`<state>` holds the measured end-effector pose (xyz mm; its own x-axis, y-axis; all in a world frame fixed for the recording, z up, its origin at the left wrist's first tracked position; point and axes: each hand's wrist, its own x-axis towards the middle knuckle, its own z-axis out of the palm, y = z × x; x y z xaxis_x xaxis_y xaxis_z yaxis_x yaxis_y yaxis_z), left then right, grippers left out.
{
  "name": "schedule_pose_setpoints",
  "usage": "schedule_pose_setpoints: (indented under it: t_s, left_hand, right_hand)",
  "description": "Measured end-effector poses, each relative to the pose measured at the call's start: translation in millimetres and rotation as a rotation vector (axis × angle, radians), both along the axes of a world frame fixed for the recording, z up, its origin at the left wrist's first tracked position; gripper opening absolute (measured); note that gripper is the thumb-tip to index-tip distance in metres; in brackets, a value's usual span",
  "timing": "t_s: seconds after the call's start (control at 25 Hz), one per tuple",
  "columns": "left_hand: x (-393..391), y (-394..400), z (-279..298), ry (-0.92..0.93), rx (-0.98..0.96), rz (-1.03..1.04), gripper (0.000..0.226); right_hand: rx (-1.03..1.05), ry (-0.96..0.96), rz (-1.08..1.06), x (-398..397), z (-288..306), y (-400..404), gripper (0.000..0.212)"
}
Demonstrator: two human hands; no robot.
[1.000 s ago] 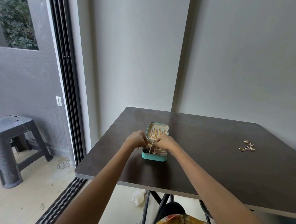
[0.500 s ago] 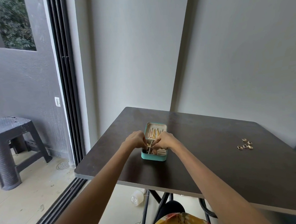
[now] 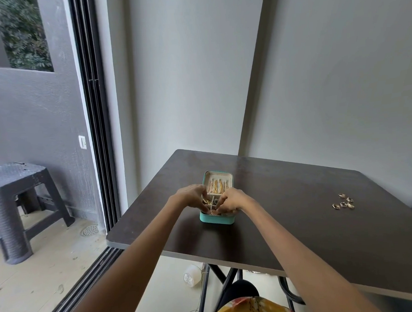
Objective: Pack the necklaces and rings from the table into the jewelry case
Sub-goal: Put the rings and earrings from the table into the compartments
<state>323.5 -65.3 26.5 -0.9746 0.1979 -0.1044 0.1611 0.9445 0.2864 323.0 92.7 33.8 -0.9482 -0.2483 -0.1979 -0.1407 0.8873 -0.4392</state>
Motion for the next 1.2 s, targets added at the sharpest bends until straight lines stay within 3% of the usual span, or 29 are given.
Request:
schedule_pose_setpoints:
  t_s: [0.16, 0.44, 0.72, 0.96, 1.2]
  left_hand:
    - [-0.9, 0.3, 4.2, 0.113, 0.007, 0.004, 0.031]
    - [-0.4, 8.3, -1.6, 0.261, -0.015, 0.017, 0.02]
    - [-2.7, 6.0, 2.0, 0.188, -0.035, -0.063, 0.028]
    - [-4.5, 5.3, 3.9, 0.116, -0.08, -0.124, 0.033]
    - [-4.2, 10.0, 11.1, 0.093, -0.024, -0.119, 0.029]
  right_hand:
    - [-0.029, 0.066, -0.046, -4.2, -5.4, 2.3, 0.025]
    - [-0.069, 0.123, -0.037, -2.7, -9.9, 8.0, 0.02]
    - [-0.144, 0.136, -0.068, -7.8, -16.3, 7.3, 0.02]
    - [0.009, 0.093, 0.0, -5.5, -17.4, 4.9, 0.028]
    - [-0.266, 0.101, -0.073, -7.7, -14.7, 15.5, 0.018]
